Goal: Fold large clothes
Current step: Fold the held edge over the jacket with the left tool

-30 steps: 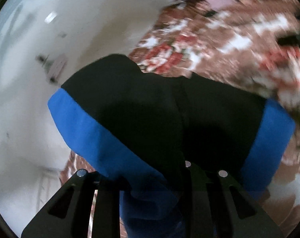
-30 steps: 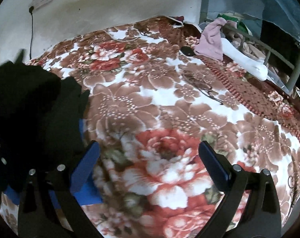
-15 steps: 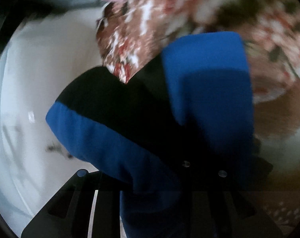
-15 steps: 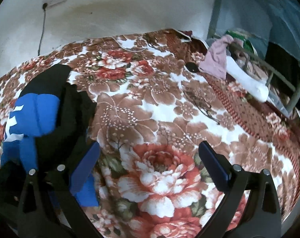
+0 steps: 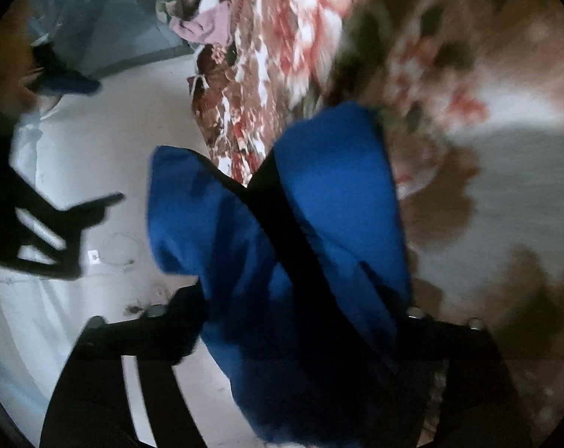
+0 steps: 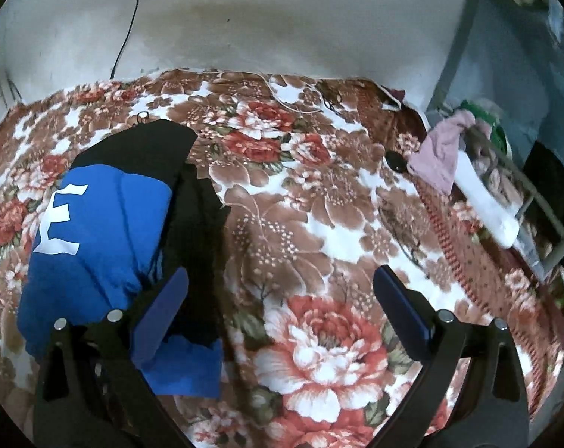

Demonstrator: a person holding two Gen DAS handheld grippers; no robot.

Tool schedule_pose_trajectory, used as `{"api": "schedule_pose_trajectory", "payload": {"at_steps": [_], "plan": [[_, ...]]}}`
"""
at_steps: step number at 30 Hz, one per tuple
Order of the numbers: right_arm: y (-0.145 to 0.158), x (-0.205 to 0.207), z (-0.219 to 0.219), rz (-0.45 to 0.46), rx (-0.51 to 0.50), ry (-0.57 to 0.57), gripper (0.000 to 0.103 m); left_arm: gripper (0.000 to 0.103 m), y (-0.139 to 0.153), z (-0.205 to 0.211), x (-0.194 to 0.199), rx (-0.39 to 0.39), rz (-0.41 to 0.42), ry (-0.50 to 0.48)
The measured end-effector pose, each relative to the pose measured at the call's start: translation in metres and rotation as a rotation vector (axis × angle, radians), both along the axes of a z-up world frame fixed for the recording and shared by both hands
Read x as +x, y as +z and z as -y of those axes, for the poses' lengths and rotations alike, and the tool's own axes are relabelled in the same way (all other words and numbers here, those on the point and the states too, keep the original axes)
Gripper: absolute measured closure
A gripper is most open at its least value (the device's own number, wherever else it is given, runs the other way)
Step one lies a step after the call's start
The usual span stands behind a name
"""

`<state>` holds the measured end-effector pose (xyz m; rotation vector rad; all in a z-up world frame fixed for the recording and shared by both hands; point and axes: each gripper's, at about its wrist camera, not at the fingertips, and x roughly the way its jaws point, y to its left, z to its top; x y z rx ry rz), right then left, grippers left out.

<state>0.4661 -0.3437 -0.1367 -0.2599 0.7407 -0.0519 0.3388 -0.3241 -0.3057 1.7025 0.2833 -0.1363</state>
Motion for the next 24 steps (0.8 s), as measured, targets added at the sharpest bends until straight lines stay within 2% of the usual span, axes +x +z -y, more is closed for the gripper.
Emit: {"api": "schedule_pose_trajectory", "payload": {"at_steps": [2, 5, 8, 10, 13, 17, 20, 21, 22, 23, 24], "plan": [[0.003, 0.002, -0.008, -0.007, -0.022, 0.016, 0.005, 0.020, 0.013, -0.006, -0.013, -0.085, -0.014, 0.021], [0.004, -0.002, -0.016, -0.001, -0.008, 0.099, 0.005, 0.017, 0.045, -0.032, -0.041, -0.288, -0.047, 0.079], [-0.001, 0.002, -0.037, -0.021, -0.072, 0.232, 0.005, 0.016, 0.072, -0.068, -0.056, -0.501, -0.108, 0.176], [-0.002, 0.011, -0.055, -0.039, -0.129, 0.296, 0.005, 0.016, 0.085, -0.096, -0.058, -0.615, -0.147, 0.222], [0.001, 0.022, -0.076, -0.042, -0.189, 0.349, 0.005, 0.017, 0.096, -0.127, -0.050, -0.699, -0.133, 0.281], [-0.025, 0.051, -0.093, -0.203, -0.283, 0.382, 0.005, 0.017, 0.110, -0.161, -0.036, -0.810, -0.149, 0.364], [-0.043, 0.062, -0.088, -0.286, -0.234, 0.380, 0.006, 0.017, 0.115, -0.177, -0.025, -0.904, -0.178, 0.406], [-0.049, 0.066, -0.083, -0.305, -0.212, 0.370, 0.010, 0.017, 0.115, -0.180, -0.020, -0.932, -0.193, 0.415], [-0.057, 0.069, -0.077, -0.343, -0.163, 0.366, 0.023, 0.017, 0.115, -0.184, -0.017, -0.961, -0.212, 0.426], [-0.063, 0.071, -0.071, -0.378, -0.108, 0.364, 0.031, 0.017, 0.114, -0.189, -0.014, -0.999, -0.240, 0.444], [-0.067, 0.070, -0.068, -0.397, -0.065, 0.364, 0.048, 0.017, 0.114, -0.196, -0.006, -1.068, -0.299, 0.477]]}}
